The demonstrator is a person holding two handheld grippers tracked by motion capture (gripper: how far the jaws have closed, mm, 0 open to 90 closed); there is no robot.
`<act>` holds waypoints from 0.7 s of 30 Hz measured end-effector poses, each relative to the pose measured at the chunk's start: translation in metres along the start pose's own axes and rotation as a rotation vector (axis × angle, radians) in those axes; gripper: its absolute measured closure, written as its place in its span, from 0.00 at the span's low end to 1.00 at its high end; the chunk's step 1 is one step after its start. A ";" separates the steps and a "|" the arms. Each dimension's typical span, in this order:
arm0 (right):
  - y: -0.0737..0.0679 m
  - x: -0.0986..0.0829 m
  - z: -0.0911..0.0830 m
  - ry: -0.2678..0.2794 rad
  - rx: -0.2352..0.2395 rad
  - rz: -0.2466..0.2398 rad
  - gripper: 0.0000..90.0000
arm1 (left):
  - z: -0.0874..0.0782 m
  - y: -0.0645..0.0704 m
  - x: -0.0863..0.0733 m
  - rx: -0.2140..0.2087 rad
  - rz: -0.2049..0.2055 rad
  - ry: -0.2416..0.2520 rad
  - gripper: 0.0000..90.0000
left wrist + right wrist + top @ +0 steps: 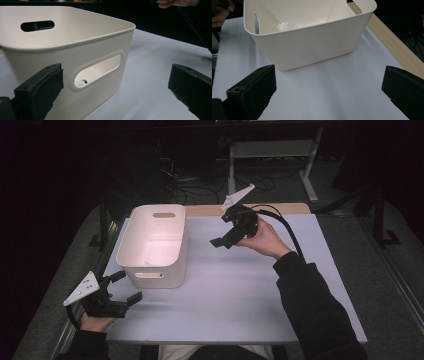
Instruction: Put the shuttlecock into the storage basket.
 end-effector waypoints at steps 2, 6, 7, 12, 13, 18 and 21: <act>0.000 -0.005 -0.001 0.006 -0.003 0.009 0.00 | 0.000 0.000 0.000 0.000 0.000 0.000 0.00; -0.001 -0.014 -0.003 0.015 -0.016 0.017 0.00 | 0.000 0.000 0.000 0.001 0.000 0.000 0.00; -0.001 -0.014 -0.003 0.015 -0.016 0.017 0.00 | 0.000 0.000 0.000 0.001 0.000 0.000 0.00; -0.004 -0.024 -0.007 0.012 -0.037 0.023 0.00 | 0.000 0.000 0.000 0.003 -0.001 -0.001 0.00; -0.005 -0.027 -0.008 0.014 -0.037 0.022 0.00 | 0.000 0.000 0.000 0.003 -0.002 0.000 0.00; -0.007 -0.036 -0.014 0.028 -0.041 0.038 0.00 | 0.000 0.000 0.000 0.002 -0.003 0.002 0.00; -0.008 -0.040 -0.015 0.038 -0.056 0.043 0.00 | 0.000 0.000 0.000 0.000 -0.003 -0.002 0.00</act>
Point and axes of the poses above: each handheld gripper's, and its own axes: z roughly forward along the jaws, x roughly out of its top, y roughly to its right, the point moved 3 cm from there along z, roughly forward along the jaws, and after that the axes turned 14 degrees about -z, right-handed, at the moved point
